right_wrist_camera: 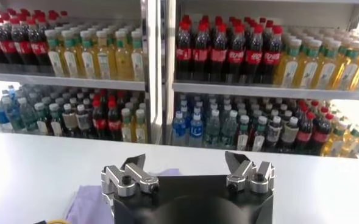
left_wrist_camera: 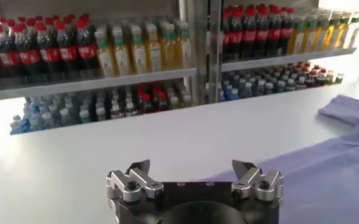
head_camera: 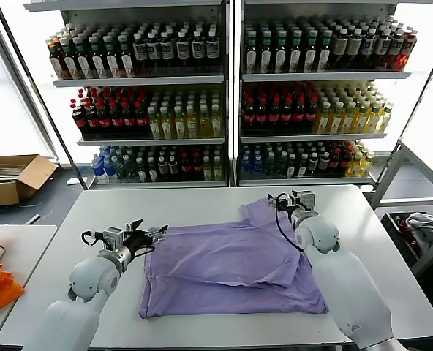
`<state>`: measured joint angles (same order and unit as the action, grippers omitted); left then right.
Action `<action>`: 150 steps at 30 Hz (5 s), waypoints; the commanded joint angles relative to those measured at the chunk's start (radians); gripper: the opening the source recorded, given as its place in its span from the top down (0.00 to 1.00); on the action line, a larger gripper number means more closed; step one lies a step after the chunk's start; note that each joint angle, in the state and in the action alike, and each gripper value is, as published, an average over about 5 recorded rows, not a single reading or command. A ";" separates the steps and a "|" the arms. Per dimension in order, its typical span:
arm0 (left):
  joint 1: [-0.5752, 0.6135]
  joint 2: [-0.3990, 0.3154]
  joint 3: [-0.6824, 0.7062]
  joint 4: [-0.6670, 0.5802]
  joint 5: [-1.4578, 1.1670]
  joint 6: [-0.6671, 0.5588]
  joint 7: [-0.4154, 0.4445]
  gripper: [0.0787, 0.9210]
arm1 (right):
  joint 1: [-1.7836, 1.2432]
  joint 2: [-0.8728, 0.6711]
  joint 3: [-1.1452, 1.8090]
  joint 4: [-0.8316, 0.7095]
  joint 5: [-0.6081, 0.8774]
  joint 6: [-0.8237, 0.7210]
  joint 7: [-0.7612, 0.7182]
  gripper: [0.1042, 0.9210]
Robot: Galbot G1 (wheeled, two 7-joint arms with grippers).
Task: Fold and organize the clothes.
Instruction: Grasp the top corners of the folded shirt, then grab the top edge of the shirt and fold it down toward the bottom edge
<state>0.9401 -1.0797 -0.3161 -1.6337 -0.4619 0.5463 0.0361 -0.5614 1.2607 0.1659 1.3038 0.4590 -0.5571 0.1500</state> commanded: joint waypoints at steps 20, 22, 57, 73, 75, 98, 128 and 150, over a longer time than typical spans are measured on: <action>-0.060 -0.014 0.030 0.130 -0.011 0.023 -0.009 0.12 | 0.102 0.167 0.013 -0.303 -0.086 0.014 -0.004 0.12; -0.062 -0.018 0.032 0.136 -0.011 0.023 -0.010 0.12 | 0.104 0.168 0.015 -0.310 -0.087 0.015 -0.003 0.12; -0.008 -0.010 0.051 0.058 0.002 -0.067 0.001 0.99 | -0.031 0.136 0.042 -0.071 -0.013 0.012 0.070 0.97; 0.137 0.027 -0.014 -0.154 0.037 -0.204 0.011 0.99 | -0.170 0.070 0.091 0.313 0.033 0.074 0.113 0.99; 0.159 0.029 -0.024 -0.173 0.041 -0.201 0.011 0.99 | -0.189 0.062 0.097 0.356 0.038 0.075 0.116 0.99; 0.371 -0.032 -0.091 -0.306 0.146 -0.193 0.031 0.99 | -0.652 0.056 0.169 0.729 -0.090 0.080 0.160 0.99; 0.549 -0.084 -0.119 -0.330 0.287 -0.249 0.057 0.99 | -0.812 0.037 0.250 0.697 -0.099 0.083 0.208 0.99; 0.511 -0.081 -0.126 -0.373 0.362 -0.231 0.032 0.67 | -0.804 0.048 0.200 0.624 -0.164 0.097 0.193 0.76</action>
<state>1.4532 -1.1620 -0.4388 -1.9674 -0.1253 0.3001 0.0789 -1.3626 1.3102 0.3749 1.9424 0.3106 -0.4573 0.3442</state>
